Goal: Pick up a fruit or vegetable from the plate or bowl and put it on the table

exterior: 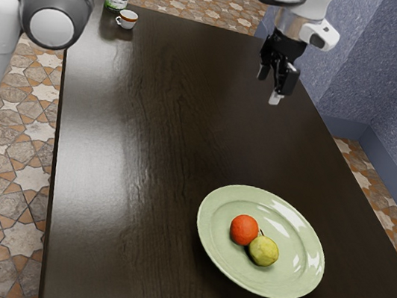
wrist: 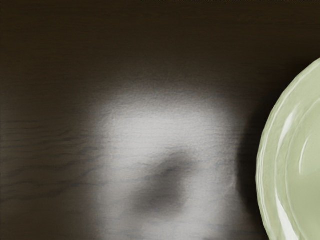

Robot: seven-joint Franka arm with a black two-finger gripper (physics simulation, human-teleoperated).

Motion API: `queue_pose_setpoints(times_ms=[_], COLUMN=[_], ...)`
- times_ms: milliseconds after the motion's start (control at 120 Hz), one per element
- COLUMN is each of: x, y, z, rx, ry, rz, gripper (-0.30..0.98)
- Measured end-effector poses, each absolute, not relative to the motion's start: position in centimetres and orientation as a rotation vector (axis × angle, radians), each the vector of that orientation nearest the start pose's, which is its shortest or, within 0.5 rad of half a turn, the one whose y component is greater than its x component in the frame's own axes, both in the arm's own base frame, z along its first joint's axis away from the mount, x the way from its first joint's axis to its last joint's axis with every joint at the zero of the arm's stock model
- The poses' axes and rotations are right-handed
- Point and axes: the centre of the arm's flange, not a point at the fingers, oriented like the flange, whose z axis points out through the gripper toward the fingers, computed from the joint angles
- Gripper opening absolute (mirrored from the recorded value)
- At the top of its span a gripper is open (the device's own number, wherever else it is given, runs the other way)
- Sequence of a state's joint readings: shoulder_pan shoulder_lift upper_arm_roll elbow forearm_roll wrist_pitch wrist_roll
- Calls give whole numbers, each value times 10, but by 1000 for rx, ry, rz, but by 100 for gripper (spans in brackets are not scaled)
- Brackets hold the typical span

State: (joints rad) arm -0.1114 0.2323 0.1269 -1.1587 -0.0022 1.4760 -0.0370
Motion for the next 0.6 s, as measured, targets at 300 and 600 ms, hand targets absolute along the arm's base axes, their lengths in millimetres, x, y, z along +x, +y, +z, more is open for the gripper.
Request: queue_pose_setpoints(times_ms=[300,600], x=[609,607], y=[11,-42], z=[682,672], rx=[-3109,-3109], ry=[-106,350], rz=[-168,-106], gripper=[68,68])
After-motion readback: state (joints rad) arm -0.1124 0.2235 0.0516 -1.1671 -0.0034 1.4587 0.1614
